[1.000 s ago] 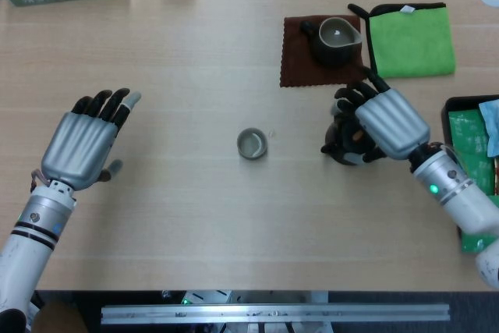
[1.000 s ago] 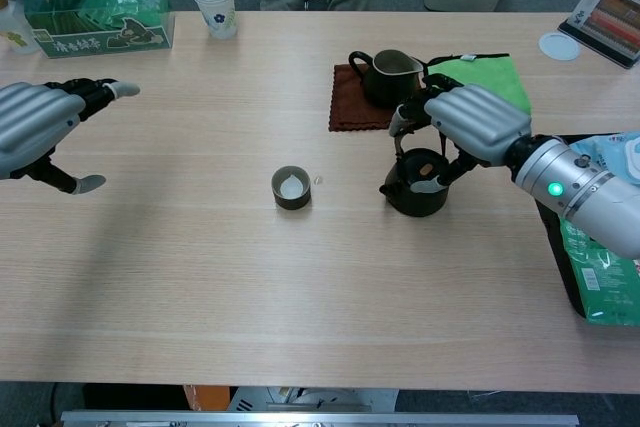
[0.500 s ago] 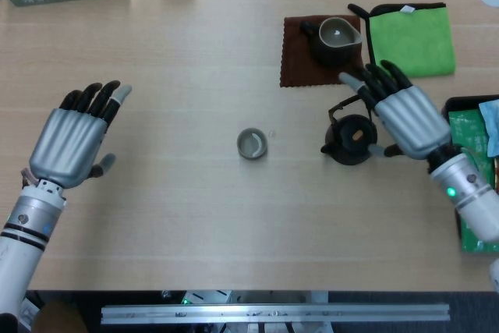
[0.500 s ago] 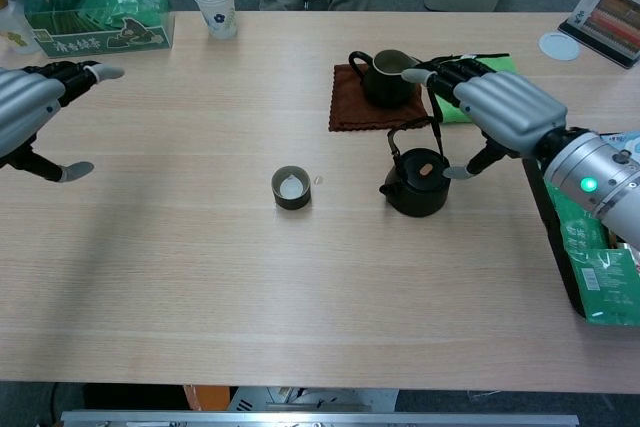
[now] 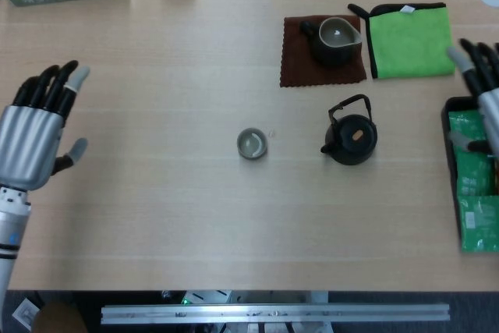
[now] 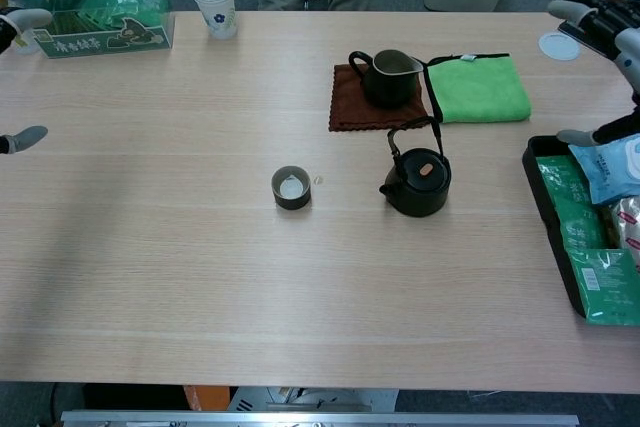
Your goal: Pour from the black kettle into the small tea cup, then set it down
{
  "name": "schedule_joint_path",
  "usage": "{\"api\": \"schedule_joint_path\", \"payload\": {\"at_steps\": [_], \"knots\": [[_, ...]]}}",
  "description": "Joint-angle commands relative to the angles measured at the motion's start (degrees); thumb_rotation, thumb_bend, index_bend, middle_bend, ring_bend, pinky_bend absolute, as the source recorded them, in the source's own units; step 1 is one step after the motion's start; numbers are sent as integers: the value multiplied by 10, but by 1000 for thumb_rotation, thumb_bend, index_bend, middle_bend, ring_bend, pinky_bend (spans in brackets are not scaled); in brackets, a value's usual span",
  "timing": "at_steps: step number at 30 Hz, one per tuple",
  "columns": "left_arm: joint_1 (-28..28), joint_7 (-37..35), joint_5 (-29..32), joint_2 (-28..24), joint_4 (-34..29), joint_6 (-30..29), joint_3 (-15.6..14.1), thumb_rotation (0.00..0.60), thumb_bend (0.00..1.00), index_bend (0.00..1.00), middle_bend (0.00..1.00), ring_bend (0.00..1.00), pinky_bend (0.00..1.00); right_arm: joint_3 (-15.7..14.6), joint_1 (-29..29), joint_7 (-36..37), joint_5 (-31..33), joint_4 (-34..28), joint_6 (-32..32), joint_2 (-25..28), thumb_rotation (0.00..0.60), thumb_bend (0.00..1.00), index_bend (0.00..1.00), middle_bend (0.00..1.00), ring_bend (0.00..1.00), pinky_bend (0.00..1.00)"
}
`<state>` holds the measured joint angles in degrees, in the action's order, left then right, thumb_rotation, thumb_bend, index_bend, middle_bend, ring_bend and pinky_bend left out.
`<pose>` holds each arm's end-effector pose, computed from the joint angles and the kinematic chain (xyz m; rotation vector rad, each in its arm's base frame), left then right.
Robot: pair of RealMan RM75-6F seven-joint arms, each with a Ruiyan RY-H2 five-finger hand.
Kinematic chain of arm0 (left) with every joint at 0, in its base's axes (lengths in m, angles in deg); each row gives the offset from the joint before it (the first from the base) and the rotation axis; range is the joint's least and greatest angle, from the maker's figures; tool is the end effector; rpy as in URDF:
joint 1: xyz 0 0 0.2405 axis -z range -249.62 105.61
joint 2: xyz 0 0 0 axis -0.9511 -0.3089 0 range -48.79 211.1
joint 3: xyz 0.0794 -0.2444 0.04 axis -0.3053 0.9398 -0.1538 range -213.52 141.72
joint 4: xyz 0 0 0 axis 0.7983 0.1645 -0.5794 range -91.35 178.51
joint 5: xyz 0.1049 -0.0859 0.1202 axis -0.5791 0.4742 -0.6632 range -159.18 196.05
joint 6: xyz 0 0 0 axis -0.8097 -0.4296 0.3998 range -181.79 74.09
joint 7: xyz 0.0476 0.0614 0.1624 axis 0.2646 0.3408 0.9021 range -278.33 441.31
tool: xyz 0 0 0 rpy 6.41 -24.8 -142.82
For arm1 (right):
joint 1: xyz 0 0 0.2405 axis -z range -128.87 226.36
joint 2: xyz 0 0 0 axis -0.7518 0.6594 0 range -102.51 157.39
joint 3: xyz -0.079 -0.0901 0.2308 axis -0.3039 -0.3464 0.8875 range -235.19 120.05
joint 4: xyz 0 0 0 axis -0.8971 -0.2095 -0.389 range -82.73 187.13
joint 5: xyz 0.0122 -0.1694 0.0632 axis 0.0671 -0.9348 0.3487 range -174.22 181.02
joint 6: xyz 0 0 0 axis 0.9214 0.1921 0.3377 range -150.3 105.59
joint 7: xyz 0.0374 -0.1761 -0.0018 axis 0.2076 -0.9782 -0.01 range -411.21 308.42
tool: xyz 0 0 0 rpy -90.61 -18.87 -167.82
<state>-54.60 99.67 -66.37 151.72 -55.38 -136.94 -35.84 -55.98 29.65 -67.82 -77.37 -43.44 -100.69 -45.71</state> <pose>-0.2310 0.2591 0.1306 -1.5960 -0.7489 -0.9409 -0.2411 -0.2741 0.1126 1.6024 -0.8228 0.9058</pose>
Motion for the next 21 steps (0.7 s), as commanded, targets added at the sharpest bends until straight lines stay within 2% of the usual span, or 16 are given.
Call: {"api": "schedule_joint_path", "payload": {"at_steps": [1,10,21], "knots": [[-24,-11,-13,2,20,-33,4,600,232,7,88,103,192,-14,43,17,-9,-10,-44,30,600,0,0,58,0,0],[-67,-4,-26,-14,16,-61,-19,600,232,7,90,103,192,-31,110,52,-17,2,-105,47,600,0,0,63,0,0],[-108,2,-41,-31,-4,-88,-32,600,232,8,91,103,192,-28,126,70,-41,16,-105,43,600,0,0,64,0,0]]}}
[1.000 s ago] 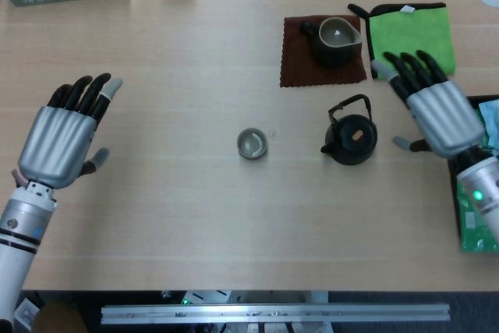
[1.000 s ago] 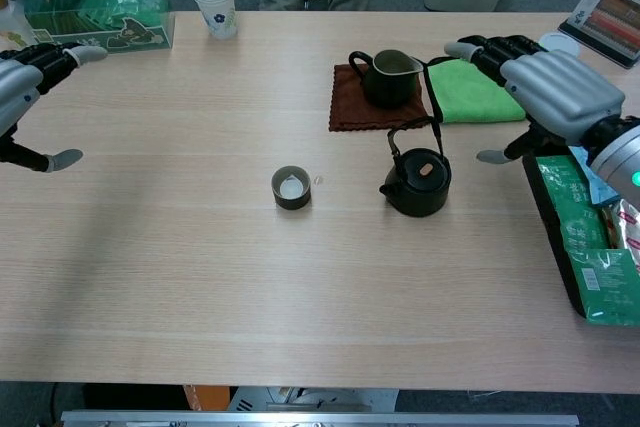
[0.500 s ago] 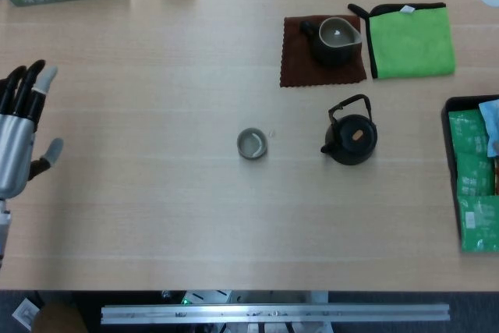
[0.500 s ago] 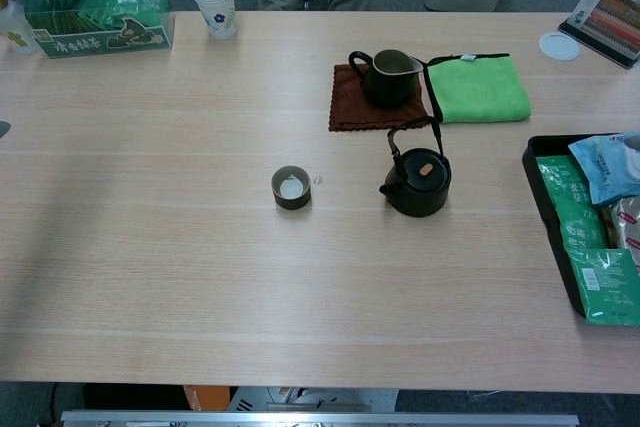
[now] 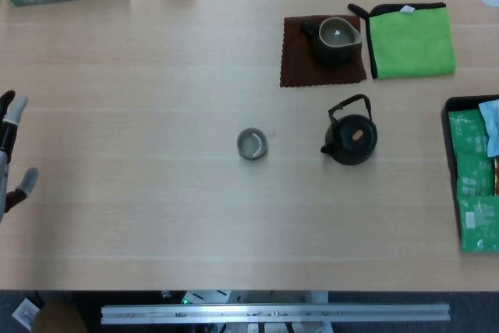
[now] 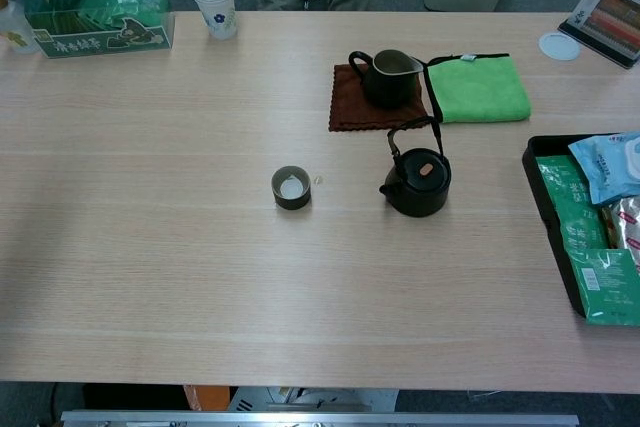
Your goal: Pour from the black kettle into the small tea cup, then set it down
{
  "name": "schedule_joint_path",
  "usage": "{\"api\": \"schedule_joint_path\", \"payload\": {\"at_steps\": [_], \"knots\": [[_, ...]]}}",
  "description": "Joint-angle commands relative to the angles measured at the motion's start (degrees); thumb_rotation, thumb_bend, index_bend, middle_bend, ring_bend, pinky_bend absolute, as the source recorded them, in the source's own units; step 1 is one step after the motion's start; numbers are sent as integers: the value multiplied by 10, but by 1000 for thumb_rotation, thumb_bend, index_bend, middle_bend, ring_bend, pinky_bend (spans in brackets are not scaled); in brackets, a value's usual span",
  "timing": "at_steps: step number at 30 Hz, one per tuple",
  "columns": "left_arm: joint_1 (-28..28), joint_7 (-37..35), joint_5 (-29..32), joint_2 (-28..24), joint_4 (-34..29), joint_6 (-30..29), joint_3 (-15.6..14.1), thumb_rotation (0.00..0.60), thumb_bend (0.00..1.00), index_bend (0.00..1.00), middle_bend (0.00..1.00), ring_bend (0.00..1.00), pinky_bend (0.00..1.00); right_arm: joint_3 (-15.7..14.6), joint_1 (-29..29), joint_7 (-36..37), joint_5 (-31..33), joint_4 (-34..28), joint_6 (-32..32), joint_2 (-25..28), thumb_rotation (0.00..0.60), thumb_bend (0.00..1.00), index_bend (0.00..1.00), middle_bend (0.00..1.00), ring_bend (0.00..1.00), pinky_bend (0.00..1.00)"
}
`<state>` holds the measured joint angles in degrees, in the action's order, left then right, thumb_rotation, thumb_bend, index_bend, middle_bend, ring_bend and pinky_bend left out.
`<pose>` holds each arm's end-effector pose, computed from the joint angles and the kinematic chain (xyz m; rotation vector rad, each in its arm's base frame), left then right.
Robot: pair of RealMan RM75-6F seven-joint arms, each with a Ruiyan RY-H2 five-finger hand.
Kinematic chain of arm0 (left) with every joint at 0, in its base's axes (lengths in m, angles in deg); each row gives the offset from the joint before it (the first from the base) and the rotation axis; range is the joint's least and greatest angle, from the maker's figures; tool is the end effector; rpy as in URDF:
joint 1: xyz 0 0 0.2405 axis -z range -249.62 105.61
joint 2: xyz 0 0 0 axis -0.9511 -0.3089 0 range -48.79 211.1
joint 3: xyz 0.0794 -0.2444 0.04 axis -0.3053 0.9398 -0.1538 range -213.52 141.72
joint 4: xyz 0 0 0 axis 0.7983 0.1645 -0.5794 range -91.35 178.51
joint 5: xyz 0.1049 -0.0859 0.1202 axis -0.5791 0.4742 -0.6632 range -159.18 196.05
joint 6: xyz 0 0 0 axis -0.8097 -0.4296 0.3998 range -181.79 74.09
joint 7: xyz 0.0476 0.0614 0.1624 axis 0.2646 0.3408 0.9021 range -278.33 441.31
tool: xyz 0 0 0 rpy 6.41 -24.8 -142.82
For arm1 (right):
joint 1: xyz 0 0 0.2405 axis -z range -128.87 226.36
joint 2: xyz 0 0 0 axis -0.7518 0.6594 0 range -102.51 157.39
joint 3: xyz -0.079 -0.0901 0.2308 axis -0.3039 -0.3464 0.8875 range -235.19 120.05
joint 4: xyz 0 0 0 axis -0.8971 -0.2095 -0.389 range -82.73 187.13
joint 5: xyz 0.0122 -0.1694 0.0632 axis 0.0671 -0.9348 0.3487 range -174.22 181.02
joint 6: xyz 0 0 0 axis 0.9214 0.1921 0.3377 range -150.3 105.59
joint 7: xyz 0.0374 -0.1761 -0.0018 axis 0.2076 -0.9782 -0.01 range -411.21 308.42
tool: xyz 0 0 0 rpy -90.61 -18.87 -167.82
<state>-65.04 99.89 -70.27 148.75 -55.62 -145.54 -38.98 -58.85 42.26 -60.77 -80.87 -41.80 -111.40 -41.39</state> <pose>-0.2654 0.2040 0.1605 -1.4777 -0.7432 -0.8535 -0.2937 -0.2095 0.1600 1.4023 -0.8619 0.8621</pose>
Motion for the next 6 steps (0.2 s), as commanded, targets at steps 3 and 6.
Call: {"api": "schedule_joint_path", "payload": {"at_steps": [3,6], "knots": [[-9,2,-4,-4,-5,-3,-1,600,232,7,91,103,192,2,-1,-5,-12,-3,8,0,600,0,0,64,0,0],[-14,4,-5,-6,-7,-4,1,600,232,8,91,103,192,3,0,-6,-10,-10,16,2,600,0,0,64,0,0]]}}
